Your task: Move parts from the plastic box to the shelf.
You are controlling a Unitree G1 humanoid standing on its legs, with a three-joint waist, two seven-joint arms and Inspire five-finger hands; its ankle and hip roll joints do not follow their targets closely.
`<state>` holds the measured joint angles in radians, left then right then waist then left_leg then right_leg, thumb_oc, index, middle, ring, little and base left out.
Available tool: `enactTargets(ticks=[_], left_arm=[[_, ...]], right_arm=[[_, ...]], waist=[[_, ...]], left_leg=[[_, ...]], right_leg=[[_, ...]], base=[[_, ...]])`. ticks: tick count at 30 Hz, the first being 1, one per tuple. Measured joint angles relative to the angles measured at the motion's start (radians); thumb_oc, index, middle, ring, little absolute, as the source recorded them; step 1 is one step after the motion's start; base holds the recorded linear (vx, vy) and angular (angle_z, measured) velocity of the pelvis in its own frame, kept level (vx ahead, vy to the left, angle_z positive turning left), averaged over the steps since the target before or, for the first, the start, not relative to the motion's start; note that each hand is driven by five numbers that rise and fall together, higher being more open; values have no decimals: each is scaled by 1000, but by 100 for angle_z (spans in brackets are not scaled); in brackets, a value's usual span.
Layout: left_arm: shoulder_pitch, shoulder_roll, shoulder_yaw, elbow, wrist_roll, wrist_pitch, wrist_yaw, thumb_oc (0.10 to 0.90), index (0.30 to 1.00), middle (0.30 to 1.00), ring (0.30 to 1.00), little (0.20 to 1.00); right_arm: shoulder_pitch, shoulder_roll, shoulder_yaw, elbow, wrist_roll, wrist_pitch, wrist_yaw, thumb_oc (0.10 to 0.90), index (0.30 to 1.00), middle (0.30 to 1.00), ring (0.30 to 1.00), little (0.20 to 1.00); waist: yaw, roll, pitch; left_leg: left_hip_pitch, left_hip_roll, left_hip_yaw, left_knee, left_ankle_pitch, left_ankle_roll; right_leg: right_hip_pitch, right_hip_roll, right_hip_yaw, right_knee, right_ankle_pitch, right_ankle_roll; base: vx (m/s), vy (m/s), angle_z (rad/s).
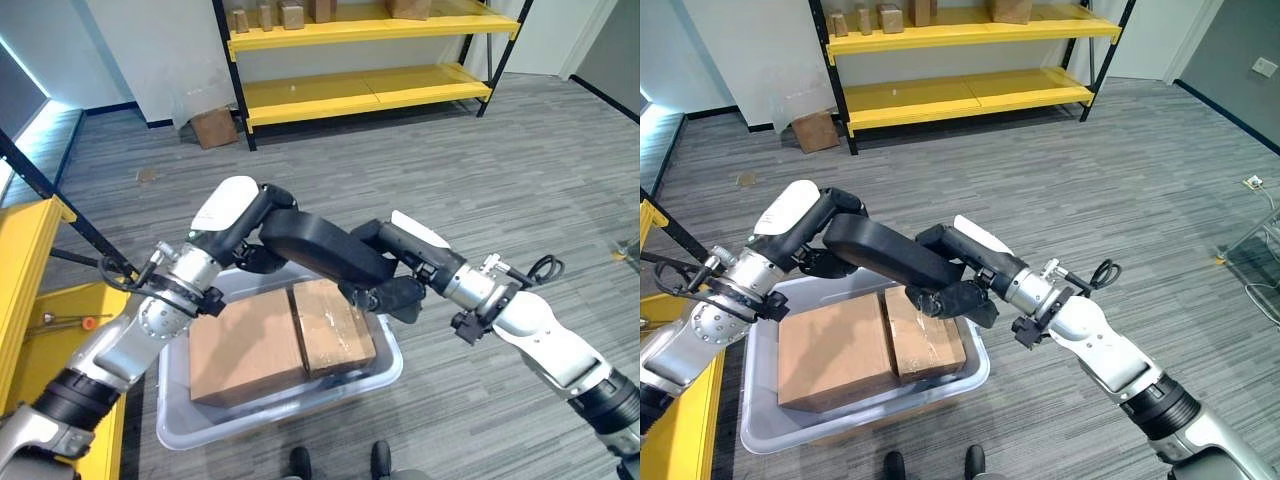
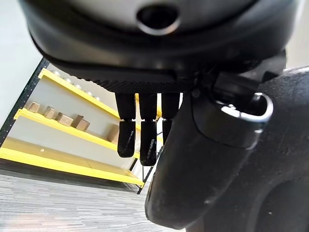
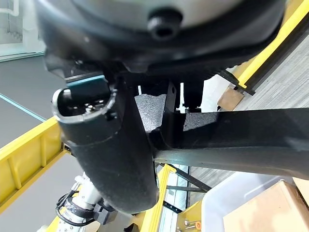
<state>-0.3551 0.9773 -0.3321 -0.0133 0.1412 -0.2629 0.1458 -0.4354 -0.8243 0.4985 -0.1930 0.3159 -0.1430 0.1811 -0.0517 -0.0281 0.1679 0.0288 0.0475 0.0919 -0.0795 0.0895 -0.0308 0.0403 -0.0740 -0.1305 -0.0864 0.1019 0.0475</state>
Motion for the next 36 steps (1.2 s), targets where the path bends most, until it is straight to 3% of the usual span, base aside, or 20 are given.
enactTargets(ticks=[19,36], left_arm=[[100,-4,104,-79,-18,1,-5,400,300,300,300,300],[265,-23,260,-244,-59,-5,-6,400,300,300,300,300]], right_arm=[[8,4,-5,0,-1,-1,11,400,300,300,300,300],[85,34,-96,-30,-1,-7,18,400,300,300,300,300]], waist=[[1,-1,0],[8,-2,0]], left_leg=[[3,1,-1,0,-1,-1],[3,1,-2,0,-6,-1]], right_leg=[[3,0,-1,0,0,0],[3,1,-1,0,-2,1]], base=[[0,0,0],[0,0,0]])
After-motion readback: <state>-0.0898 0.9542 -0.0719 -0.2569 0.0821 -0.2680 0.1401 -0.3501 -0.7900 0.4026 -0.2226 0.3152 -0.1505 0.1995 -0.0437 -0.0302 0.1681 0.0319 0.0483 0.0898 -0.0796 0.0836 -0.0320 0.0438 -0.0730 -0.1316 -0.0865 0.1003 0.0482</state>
